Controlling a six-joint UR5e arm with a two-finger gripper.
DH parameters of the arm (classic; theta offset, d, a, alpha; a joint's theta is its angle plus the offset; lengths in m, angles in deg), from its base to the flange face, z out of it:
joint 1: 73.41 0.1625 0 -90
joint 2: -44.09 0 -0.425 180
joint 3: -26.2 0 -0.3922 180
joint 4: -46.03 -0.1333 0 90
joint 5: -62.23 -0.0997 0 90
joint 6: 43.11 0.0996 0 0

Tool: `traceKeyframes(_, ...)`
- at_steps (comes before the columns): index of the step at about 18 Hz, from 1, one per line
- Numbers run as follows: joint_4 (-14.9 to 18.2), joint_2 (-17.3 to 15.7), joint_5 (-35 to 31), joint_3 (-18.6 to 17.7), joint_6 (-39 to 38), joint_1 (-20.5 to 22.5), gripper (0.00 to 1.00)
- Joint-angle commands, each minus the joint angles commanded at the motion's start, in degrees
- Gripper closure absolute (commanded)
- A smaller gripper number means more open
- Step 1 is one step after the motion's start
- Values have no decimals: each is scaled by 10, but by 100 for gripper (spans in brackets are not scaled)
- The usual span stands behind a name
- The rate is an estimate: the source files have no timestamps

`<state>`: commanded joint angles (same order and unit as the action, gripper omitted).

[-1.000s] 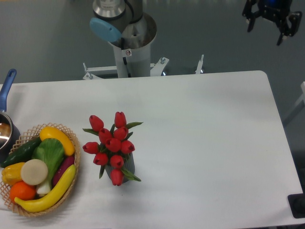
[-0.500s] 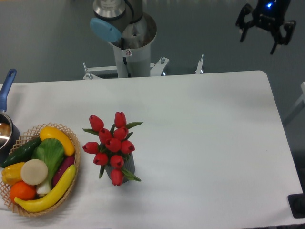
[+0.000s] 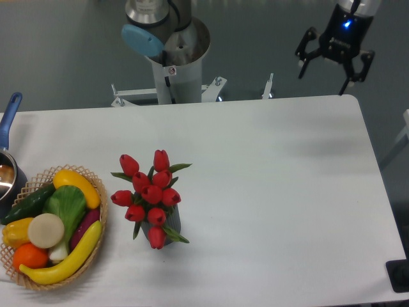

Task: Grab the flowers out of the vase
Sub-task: 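Move the open gripper down toward the red tulip stems above the vase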

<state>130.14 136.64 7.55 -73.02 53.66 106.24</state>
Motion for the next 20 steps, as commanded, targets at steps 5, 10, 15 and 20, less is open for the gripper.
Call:
traceKeyframes(5, 1, -7, 62, -36, -1, -40, 0)
traceKeyframes(10, 1, -11, 132, -52, -3, -62, 0)
traceKeyframes(15, 1, -8, 145, -56, -17, -118, 0)
traceKeyframes(20, -1, 4, 198, -58, -44, -176, 0)
